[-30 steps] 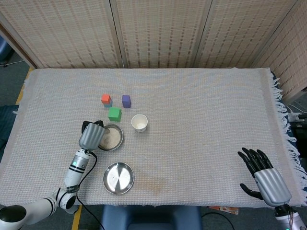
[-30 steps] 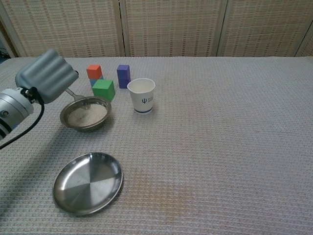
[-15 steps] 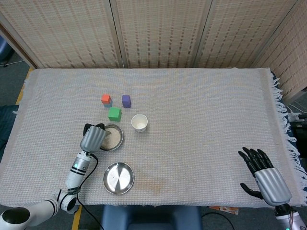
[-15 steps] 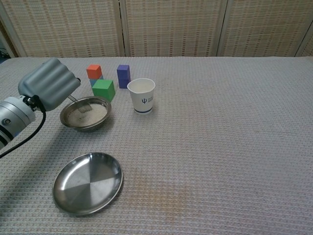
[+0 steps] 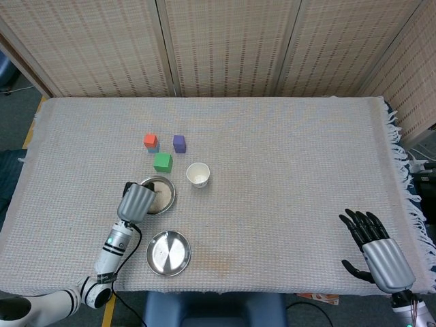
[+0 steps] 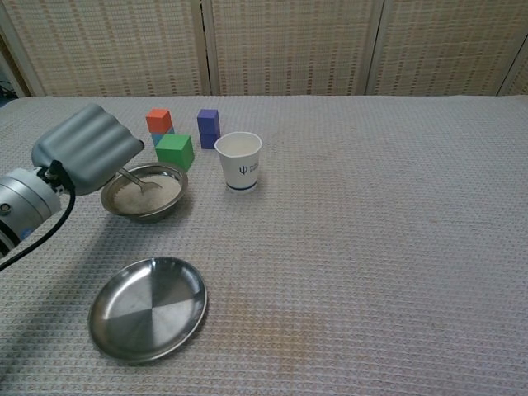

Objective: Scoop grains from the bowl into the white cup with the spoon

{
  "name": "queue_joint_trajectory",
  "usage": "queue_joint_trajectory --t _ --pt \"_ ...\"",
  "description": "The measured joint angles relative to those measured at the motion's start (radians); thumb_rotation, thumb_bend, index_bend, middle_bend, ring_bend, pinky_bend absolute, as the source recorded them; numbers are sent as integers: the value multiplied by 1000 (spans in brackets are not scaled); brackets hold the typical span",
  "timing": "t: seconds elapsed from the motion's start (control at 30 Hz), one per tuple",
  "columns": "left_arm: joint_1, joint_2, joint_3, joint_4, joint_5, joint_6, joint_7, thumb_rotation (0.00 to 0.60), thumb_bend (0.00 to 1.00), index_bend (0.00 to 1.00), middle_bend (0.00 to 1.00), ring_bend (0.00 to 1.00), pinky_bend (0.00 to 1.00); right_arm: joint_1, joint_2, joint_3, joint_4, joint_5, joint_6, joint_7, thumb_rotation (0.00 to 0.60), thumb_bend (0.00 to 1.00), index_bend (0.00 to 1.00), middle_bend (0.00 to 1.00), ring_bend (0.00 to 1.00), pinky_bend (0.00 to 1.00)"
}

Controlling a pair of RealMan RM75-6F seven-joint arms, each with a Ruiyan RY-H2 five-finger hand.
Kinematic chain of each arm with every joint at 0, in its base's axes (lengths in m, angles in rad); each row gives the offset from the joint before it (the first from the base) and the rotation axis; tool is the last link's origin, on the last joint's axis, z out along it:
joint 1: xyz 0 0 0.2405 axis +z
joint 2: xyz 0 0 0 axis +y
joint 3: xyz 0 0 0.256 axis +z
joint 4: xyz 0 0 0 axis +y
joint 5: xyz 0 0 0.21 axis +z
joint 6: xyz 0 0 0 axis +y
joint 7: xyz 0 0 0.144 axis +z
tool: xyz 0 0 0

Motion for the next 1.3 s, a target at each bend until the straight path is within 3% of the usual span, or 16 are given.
queue_joint_trajectory --t 0.53,0.87,1.3 --pt "14 122 -90 -208 -192 -116 -72 600 528 725 1000 1000 1000 5 -3 1 -3 12 -15 -9 600 128 0 0 0 0" --pt "8 194 -141 -318 -293 -129 -119 600 525 740 1000 1000 1000 7 0 1 -3 15 -19 -4 600 128 0 0 0 0" --pt "-32 297 -194 -452 -645 -272 -167 600 525 740 1000 1000 1000 7 2 -1 -3 9 -16 -1 600 129 0 0 0 0"
